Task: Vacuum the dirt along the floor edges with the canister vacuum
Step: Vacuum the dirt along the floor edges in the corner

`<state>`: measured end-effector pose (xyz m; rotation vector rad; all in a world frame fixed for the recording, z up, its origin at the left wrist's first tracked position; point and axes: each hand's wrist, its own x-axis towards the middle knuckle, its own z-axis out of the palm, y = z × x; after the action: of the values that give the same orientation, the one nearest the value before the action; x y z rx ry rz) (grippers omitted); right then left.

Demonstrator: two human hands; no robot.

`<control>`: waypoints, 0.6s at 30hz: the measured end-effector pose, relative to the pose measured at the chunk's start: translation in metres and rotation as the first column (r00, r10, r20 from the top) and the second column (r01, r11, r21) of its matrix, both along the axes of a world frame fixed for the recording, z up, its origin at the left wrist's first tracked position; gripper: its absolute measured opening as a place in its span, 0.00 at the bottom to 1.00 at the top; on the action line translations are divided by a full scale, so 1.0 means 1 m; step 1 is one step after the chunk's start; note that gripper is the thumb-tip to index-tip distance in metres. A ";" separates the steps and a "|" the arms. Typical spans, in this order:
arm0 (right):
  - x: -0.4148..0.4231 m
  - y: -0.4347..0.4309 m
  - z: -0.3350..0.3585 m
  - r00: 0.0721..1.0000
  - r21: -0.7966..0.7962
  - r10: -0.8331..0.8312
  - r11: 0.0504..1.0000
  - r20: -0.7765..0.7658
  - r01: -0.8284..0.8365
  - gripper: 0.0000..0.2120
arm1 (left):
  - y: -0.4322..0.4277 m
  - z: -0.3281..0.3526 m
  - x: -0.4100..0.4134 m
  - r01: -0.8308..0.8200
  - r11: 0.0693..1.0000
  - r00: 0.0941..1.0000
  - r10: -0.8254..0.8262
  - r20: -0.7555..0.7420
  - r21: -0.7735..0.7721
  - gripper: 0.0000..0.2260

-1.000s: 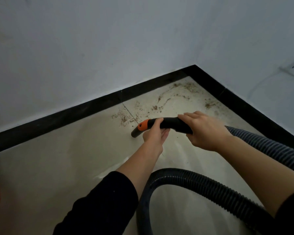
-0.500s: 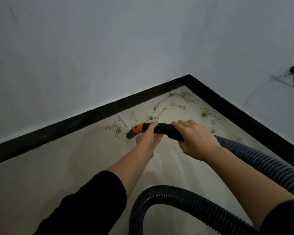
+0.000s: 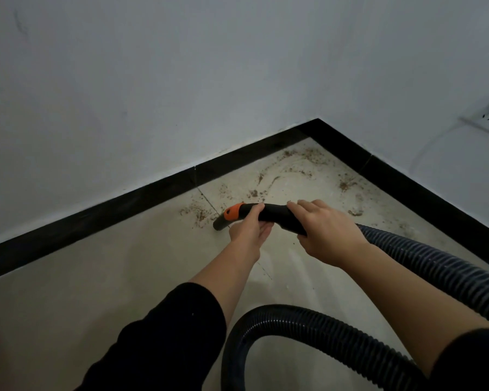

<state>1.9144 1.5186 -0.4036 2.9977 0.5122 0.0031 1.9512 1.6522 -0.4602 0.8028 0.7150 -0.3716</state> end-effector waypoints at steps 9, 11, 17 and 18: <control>0.002 0.011 -0.002 1.000 -0.040 0.017 0.999 0.005 -0.017 0.27 | 0.010 -0.011 0.001 0.009 0.999 0.999 -0.007 0.042 -0.048 0.13; 0.002 0.012 -0.002 1.000 -0.044 0.014 0.999 0.012 -0.014 0.27 | 0.011 -0.010 0.003 0.006 0.999 0.999 -0.004 0.045 -0.052 0.13; 0.005 0.016 -0.001 1.000 -0.041 0.012 0.999 0.020 -0.012 0.27 | 0.012 -0.009 0.007 -0.004 0.998 0.999 0.007 0.043 -0.058 0.15; 0.006 0.017 -0.001 1.000 -0.041 0.014 0.999 0.025 -0.013 0.27 | 0.012 -0.010 0.008 -0.009 0.998 0.999 0.012 0.043 -0.060 0.15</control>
<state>1.9199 1.5354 -0.4045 2.9507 0.5241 0.0308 1.9590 1.6646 -0.4699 0.7482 0.6647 -0.3634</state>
